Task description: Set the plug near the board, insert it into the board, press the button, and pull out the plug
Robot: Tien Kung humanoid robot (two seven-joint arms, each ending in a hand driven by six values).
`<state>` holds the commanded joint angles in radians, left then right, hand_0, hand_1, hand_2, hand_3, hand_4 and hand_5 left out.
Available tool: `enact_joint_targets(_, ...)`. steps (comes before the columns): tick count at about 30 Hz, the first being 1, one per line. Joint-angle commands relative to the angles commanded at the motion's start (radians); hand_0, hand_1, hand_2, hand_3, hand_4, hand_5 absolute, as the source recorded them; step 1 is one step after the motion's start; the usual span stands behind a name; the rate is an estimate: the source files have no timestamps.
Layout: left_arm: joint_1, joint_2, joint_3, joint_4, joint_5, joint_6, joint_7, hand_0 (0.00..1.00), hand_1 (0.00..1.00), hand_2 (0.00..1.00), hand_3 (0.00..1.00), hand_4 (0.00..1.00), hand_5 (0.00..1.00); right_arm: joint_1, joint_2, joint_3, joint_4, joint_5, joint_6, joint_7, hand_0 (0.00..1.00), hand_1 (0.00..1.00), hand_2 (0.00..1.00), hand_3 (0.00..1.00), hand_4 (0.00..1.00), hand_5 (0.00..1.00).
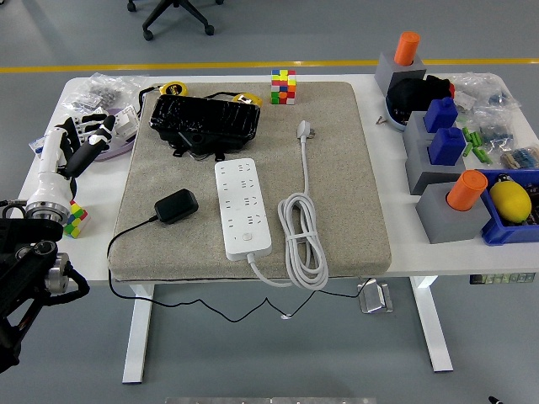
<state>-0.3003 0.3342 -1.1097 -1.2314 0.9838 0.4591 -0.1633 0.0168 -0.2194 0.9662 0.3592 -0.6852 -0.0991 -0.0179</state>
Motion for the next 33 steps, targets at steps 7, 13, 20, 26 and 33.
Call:
enact_joint_targets(7,0.008,-0.003,-0.010,-0.004,-0.001,0.000,-0.001,0.492,0.581,0.615,0.612,0.817,0.521,-0.005,0.002,0.005,0.000,-0.002,0.000,0.000,0.604,0.648,0.670,0.560,0.945,0.509)
enact_joint_targets(13,0.009,-0.006,-0.019,-0.007,-0.003,-0.001,-0.001,0.492,0.582,0.616,0.611,0.816,0.521,-0.002,0.004,0.008,0.001,-0.003,0.000,-0.001,0.607,0.648,0.670,0.561,0.945,0.509)
enact_joint_targets(20,0.007,-0.005,-0.021,-0.007,-0.003,-0.001,-0.002,0.493,0.582,0.615,0.611,0.815,0.522,0.002,0.005,0.012,0.000,-0.003,0.001,-0.002,0.609,0.648,0.670,0.560,0.945,0.510)
enact_joint_targets(26,0.005,-0.008,-0.022,-0.008,-0.003,-0.002,-0.002,0.493,0.583,0.615,0.611,0.814,0.520,0.001,0.004,0.014,0.000,-0.004,0.000,-0.002,0.610,0.648,0.670,0.561,0.945,0.509)
enact_joint_targets(33,0.004,-0.007,-0.024,-0.009,-0.004,-0.001,-0.002,0.493,0.584,0.615,0.610,0.813,0.520,0.003,0.004,0.015,0.000,-0.006,0.001,-0.003,0.609,0.649,0.670,0.561,0.945,0.510)
